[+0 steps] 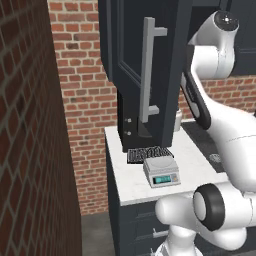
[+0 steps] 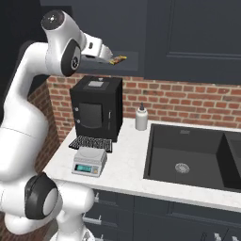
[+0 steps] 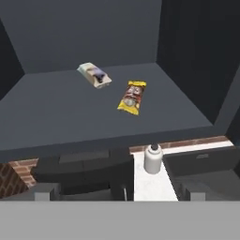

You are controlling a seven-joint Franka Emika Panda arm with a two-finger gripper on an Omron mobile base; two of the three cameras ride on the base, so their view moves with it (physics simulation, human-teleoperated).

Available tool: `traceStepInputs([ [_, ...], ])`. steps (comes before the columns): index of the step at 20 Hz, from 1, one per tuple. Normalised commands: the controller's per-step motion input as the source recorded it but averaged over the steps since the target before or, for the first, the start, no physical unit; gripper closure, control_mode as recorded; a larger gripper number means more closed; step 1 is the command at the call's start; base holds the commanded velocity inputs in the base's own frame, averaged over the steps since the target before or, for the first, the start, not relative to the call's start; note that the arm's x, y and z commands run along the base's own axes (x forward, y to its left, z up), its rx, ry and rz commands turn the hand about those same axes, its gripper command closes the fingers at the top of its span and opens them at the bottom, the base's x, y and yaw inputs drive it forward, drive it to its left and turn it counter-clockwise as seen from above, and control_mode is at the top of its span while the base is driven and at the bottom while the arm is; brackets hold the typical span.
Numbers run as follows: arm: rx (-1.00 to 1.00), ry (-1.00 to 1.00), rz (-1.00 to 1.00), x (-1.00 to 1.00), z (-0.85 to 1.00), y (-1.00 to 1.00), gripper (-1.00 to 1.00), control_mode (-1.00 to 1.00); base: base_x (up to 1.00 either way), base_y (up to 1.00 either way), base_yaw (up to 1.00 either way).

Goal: Pick the bar and place it on the digital scale for weighing, and close the cabinet.

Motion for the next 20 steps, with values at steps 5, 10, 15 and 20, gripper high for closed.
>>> traceStepInputs([
  [5, 0.00, 0.06, -0.08, 0.39, -0.06, -0.10, -1.00, -1.00, 0.00, 0.00, 0.00],
  [10, 0.00, 0.03, -0.06, 0.47, -0.10, 0.00, -1.00, -1.00, 0.00, 0.00, 0.00],
  [15, 0.00, 0.00, -0.03, 0.36, -0.20, 0.00, -1.00, -1.00, 0.00, 0.00, 0.00],
  [20, 0.00, 0.00, 0.00, 0.29, -0.08, -0.09, -1.00, -1.00, 0.00, 0.00, 0.00],
])
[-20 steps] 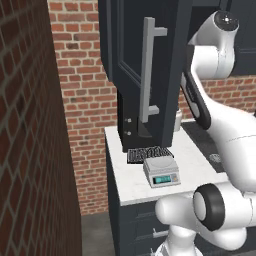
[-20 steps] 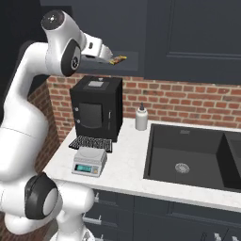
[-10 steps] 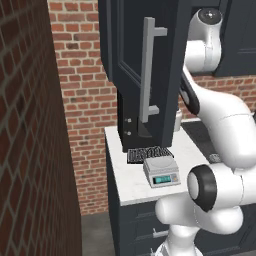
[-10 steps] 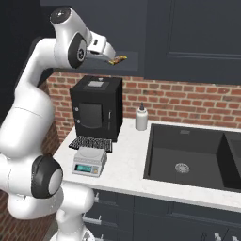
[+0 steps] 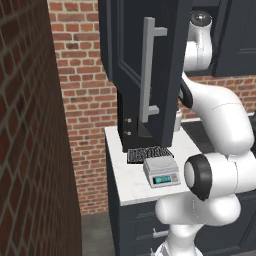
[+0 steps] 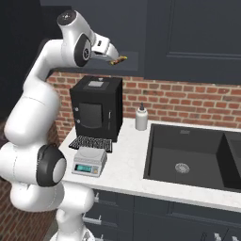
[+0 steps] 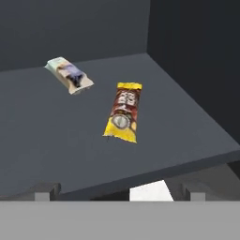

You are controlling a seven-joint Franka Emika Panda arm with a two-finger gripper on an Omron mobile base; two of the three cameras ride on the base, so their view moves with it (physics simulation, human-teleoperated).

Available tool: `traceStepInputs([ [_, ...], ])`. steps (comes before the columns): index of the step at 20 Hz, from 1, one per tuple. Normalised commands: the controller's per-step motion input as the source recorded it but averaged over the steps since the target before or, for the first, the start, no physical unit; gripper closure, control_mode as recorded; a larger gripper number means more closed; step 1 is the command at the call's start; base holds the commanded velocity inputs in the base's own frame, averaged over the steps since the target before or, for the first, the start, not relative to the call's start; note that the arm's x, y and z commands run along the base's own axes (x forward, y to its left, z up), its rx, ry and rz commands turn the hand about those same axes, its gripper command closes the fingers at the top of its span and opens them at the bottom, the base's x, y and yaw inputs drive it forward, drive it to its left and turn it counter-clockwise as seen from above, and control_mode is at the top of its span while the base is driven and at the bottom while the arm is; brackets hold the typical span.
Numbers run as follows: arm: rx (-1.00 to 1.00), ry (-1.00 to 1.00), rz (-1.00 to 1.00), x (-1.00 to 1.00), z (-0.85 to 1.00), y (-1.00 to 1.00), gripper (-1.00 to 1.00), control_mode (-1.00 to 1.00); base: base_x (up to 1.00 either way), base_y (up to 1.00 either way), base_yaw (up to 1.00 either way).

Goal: Pick the bar and place it on the digital scale for weighing, and close the cabinet.

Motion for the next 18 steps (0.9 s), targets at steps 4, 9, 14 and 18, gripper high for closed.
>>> traceStepInputs([
  [4, 0.00, 0.00, 0.00, 0.23, 0.00, -0.13, -1.00, -1.00, 0.00, 0.00, 0.00],
  [9, 0.00, 0.01, 0.00, 0.14, 0.00, -0.09, -1.00, -1.00, 0.00, 0.00, 0.00],
  [14, 0.00, 0.06, 0.00, 0.29, -0.09, 0.00, -1.00, -1.00, 0.00, 0.00, 0.00],
  [18, 0.00, 0.02, 0.00, 0.34, -0.13, 0.00, -1.00, -1.00, 0.00, 0.00, 0.00],
])
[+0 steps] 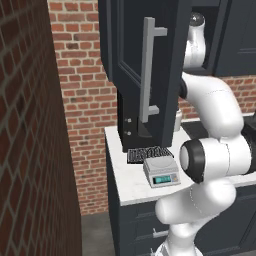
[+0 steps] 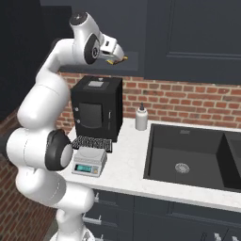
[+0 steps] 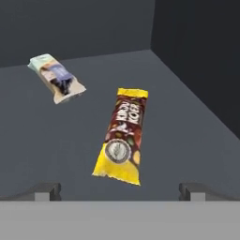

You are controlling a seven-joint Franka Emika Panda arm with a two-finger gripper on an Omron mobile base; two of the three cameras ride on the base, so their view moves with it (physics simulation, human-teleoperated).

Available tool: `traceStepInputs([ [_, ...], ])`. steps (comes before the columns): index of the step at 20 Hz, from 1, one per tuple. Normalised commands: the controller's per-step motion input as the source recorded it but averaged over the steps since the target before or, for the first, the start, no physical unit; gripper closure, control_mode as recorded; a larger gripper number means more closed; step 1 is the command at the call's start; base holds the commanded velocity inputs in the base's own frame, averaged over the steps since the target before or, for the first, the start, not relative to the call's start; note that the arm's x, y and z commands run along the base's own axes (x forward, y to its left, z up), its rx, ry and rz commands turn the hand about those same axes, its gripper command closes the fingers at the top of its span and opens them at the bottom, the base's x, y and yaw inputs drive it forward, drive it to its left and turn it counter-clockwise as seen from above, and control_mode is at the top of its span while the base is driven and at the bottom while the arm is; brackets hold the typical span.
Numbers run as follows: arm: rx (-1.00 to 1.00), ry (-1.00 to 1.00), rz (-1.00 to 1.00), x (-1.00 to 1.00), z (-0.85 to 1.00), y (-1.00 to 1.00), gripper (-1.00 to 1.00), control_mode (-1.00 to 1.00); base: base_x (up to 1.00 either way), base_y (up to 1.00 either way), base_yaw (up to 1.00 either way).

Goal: Pick the bar and place it on the digital scale for weighing, and close the cabinet.

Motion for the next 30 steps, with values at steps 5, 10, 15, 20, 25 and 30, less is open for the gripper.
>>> traceStepInputs([
  [5, 0.00, 0.01, -0.01, 0.30, -0.02, 0.00, -1.00, -1.00, 0.00, 0.00, 0.00],
  [10, 0.00, 0.02, -0.01, 0.20, 0.00, -0.01, -1.00, -1.00, 0.00, 0.00, 0.00],
  [15, 0.00, 0.04, 0.00, 0.21, 0.00, -0.09, -1.00, -1.00, 0.00, 0.00, 0.00],
  [20, 0.00, 0.05, 0.00, 0.19, -0.05, -0.14, -1.00, -1.00, 0.00, 0.00, 0.00],
  [25, 0.00, 0.05, 0.00, 0.17, -0.12, -0.10, -1.00, -1.00, 0.00, 0.00, 0.00],
  [30, 0.00, 0.01, 0.00, 0.24, -0.10, 0.00, -1.00, -1.00, 0.00, 0.00, 0.00],
])
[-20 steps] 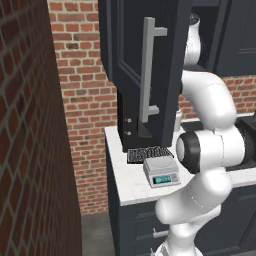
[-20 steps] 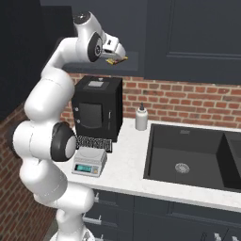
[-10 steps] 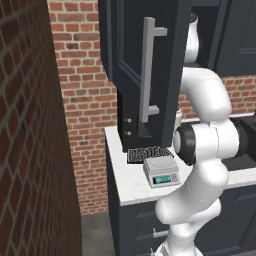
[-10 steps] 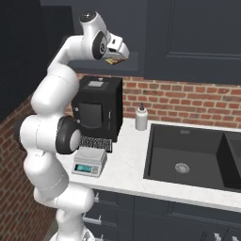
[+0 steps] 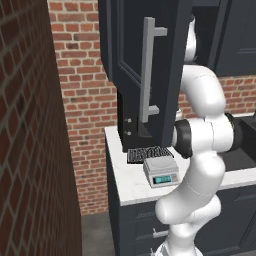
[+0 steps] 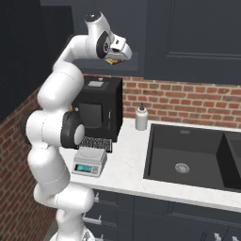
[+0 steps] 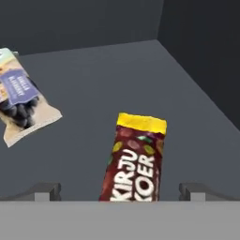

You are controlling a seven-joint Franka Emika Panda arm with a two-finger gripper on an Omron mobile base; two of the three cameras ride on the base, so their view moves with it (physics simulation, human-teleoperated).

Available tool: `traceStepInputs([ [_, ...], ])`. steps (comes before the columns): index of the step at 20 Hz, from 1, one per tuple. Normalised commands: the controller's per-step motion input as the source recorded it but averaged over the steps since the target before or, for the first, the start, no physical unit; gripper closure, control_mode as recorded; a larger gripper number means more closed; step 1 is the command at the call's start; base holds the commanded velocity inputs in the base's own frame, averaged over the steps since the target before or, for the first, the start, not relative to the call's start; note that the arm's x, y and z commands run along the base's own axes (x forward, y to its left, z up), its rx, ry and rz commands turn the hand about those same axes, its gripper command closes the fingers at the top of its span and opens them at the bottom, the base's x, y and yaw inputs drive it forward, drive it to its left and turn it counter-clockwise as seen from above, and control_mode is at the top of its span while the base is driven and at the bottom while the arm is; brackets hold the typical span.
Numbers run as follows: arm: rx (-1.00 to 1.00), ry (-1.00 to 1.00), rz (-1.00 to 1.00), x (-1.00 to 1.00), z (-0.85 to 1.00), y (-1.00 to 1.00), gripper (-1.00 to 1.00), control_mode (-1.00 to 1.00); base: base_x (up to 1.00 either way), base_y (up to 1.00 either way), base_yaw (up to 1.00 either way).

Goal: Pick the bar and place it on the digital scale for weighing, and close the cabinet.

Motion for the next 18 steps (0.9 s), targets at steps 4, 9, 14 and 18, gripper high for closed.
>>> traceStepInputs([
  [4, 0.00, 0.02, 0.00, 0.23, -0.08, 0.00, -1.00, -1.00, 0.00, 0.00, 0.00],
  [9, 0.00, 0.08, -0.01, 0.06, -0.20, 0.00, -1.00, -1.00, 0.00, 0.00, 0.00],
  [14, 0.00, 0.12, -0.02, 0.00, -0.36, 0.00, 1.00, -1.00, 0.00, 0.00, 0.00],
  [18, 0.00, 0.07, -0.01, 0.00, -0.41, 0.00, 1.00, -1.00, 0.00, 0.00, 0.00],
])
